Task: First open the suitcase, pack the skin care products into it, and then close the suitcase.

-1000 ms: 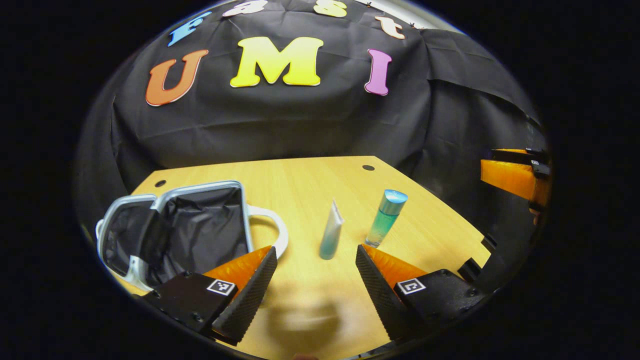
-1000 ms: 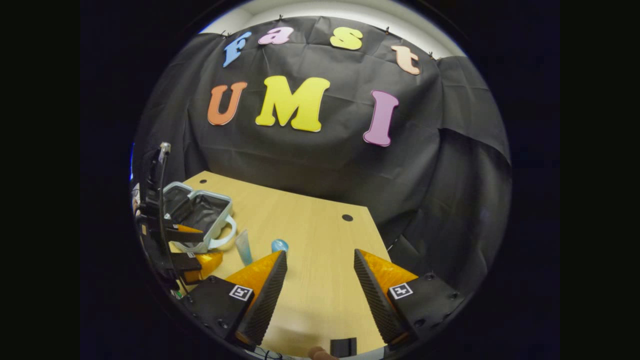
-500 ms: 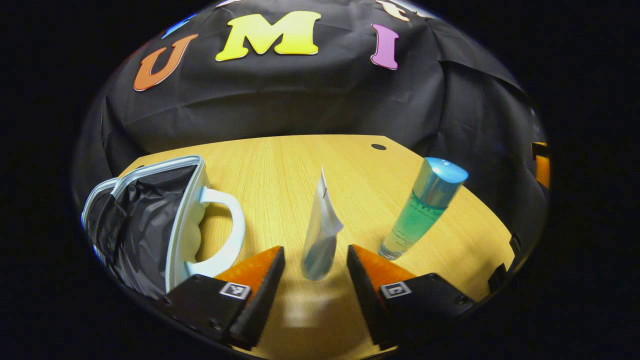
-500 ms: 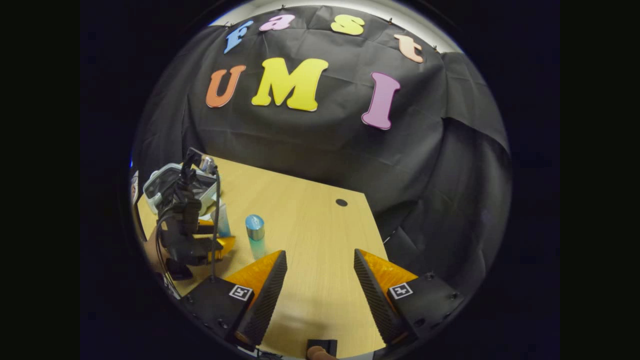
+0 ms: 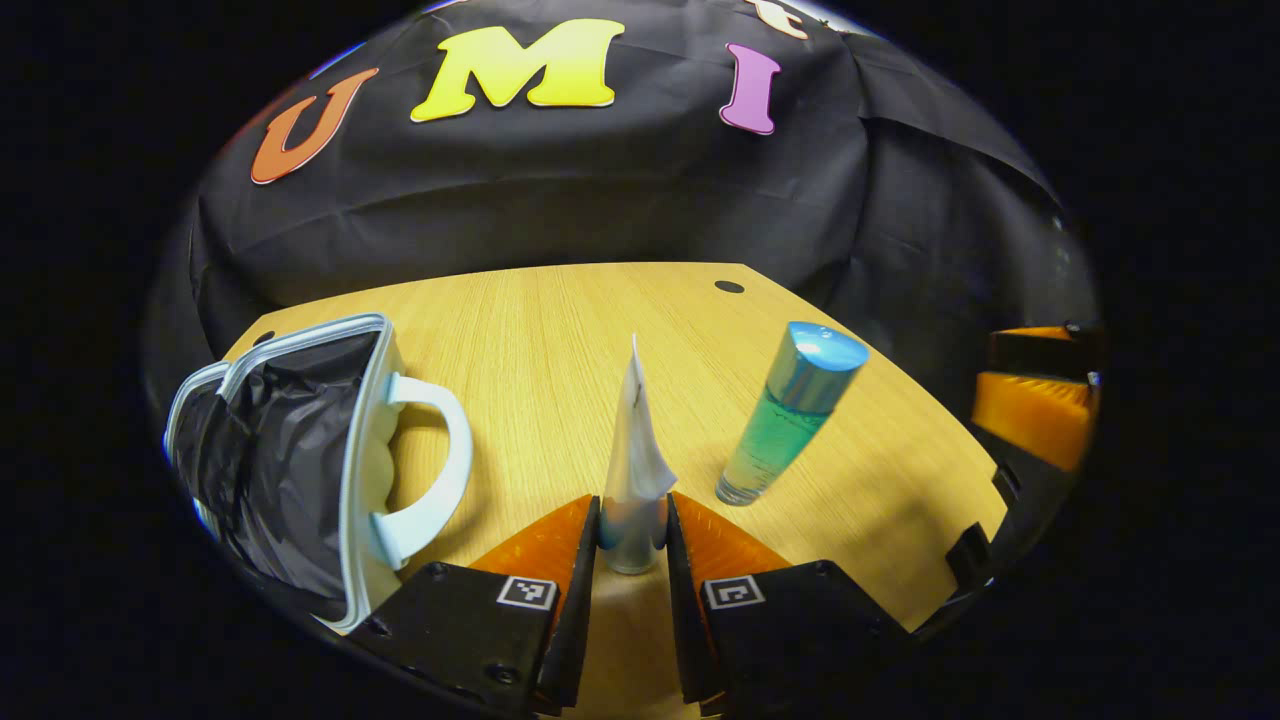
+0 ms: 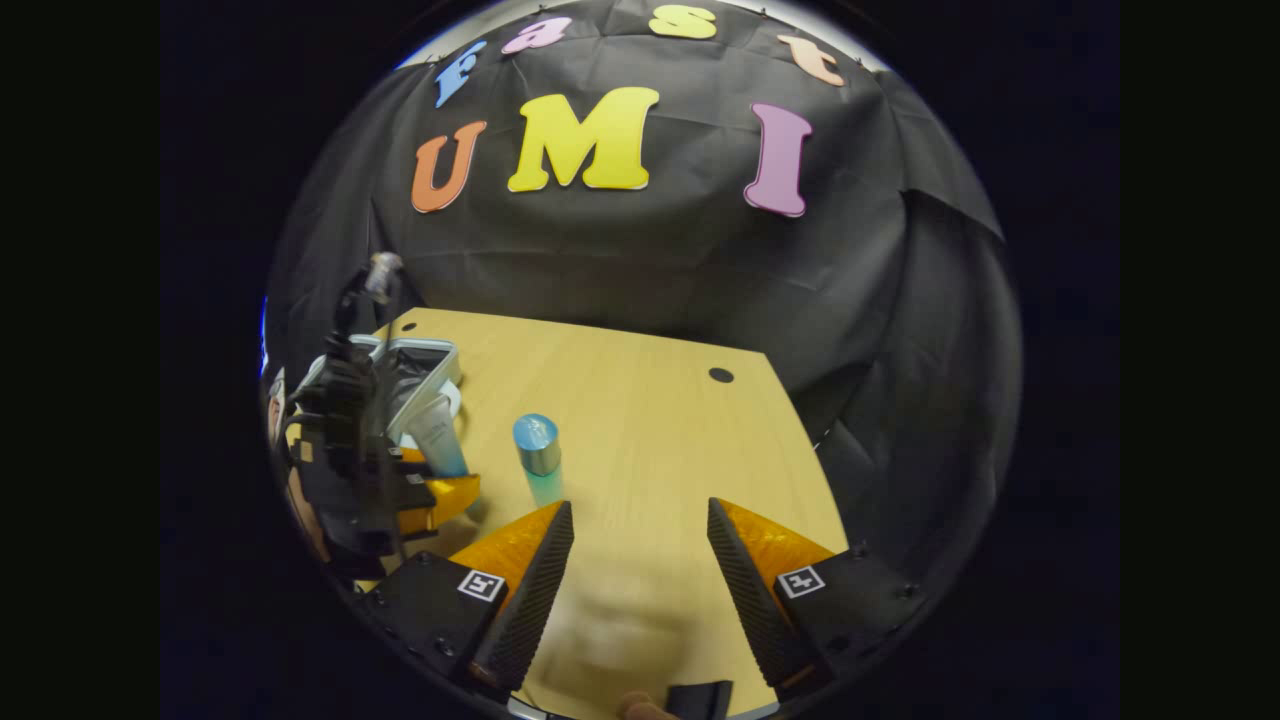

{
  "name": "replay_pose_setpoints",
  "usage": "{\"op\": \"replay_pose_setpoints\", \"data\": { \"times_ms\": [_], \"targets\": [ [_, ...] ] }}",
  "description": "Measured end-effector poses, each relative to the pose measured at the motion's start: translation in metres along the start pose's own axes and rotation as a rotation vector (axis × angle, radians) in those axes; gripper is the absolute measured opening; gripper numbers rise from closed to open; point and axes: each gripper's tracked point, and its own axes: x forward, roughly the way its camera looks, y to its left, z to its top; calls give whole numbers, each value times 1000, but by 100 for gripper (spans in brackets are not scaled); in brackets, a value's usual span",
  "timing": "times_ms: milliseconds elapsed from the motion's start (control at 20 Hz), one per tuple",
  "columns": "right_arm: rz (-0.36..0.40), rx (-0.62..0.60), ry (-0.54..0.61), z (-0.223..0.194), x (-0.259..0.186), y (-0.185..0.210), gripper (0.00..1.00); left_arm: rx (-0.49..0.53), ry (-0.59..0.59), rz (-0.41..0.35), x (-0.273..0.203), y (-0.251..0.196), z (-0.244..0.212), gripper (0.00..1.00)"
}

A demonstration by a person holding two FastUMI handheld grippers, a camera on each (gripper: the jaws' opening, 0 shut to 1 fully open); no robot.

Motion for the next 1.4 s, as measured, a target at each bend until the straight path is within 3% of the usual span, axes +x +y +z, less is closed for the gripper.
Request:
{"op": "replay_pose_setpoints", "data": {
  "times_ms": [150,350,600,750,900,1000,1100,1300,1400],
  "targets": [
    [34,24,1,-6,26,28,80,15,23,20,-43,10,-3,40],
    [65,20,0,-20,56,65,80,-69,66,44,-92,30,-10,39],
    [55,37,30,-36,99,88,80,-112,51,172,-146,92,9,40],
    [40,57,38,-36,112,90,69,-115,52,233,-160,132,20,40],
    [20,46,40,-35,121,90,58,-110,83,298,-162,174,23,40],
    [27,57,45,-33,121,93,36,-105,128,315,-154,197,22,40],
    [15,57,62,-35,116,95,32,-99,173,305,-142,211,18,39],
    [-14,46,77,-30,89,102,35,-123,254,279,-115,234,5,39],
    [-24,53,82,-23,70,108,32,-143,301,297,-103,254,-8,39]
  ]
}}
